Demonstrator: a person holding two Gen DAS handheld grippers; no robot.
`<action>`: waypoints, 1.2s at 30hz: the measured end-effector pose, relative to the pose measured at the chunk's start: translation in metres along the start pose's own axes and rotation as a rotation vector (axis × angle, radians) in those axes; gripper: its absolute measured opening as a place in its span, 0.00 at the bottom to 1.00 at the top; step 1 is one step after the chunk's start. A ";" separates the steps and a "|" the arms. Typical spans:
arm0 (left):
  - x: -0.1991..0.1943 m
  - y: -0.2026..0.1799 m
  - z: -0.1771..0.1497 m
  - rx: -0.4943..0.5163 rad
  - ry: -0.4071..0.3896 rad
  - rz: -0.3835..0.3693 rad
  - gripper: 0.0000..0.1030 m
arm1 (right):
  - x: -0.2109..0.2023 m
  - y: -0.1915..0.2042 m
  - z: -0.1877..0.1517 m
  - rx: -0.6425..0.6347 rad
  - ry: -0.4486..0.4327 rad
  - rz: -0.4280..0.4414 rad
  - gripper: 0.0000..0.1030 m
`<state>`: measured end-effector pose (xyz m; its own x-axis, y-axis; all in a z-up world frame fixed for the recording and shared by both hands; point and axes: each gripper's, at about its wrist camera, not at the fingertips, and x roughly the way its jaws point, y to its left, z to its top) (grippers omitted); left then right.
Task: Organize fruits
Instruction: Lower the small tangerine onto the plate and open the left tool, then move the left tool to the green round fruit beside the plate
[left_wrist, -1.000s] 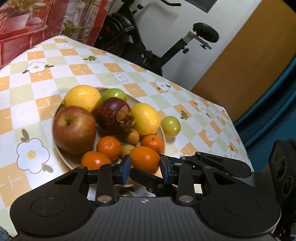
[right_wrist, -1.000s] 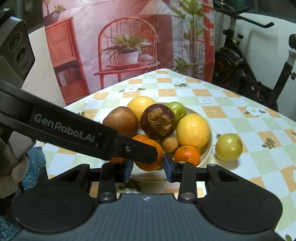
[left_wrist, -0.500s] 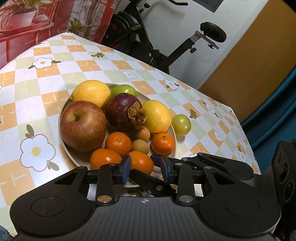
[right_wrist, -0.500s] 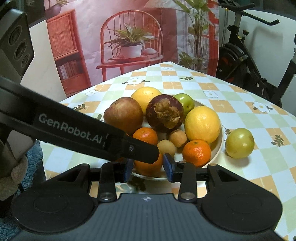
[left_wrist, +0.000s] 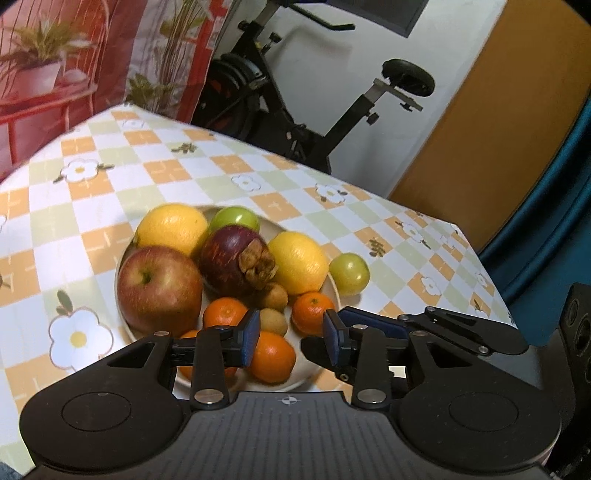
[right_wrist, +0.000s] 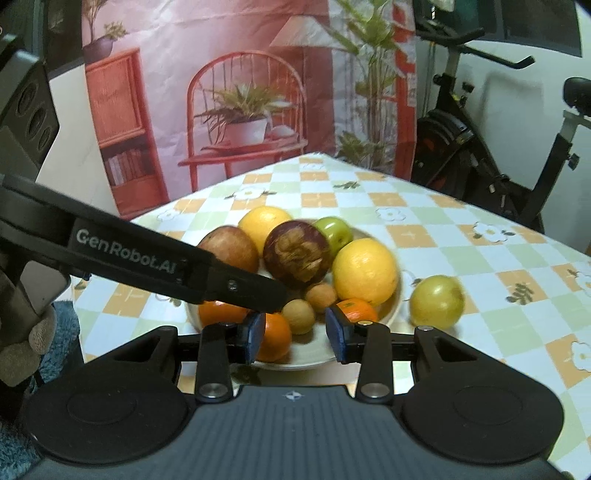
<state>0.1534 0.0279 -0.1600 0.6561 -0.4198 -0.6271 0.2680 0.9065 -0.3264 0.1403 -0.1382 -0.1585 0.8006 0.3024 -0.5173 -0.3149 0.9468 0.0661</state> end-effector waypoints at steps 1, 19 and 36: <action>0.000 -0.002 0.001 0.009 -0.004 0.001 0.38 | -0.002 -0.002 0.000 0.003 -0.008 -0.005 0.38; 0.012 -0.031 0.021 0.136 -0.030 0.005 0.38 | -0.019 -0.046 -0.011 0.092 -0.051 -0.099 0.38; 0.046 -0.056 0.052 0.214 -0.001 -0.042 0.39 | -0.018 -0.089 -0.024 0.171 -0.066 -0.172 0.38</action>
<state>0.2055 -0.0396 -0.1338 0.6416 -0.4575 -0.6156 0.4387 0.8773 -0.1947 0.1416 -0.2302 -0.1758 0.8684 0.1361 -0.4769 -0.0845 0.9881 0.1282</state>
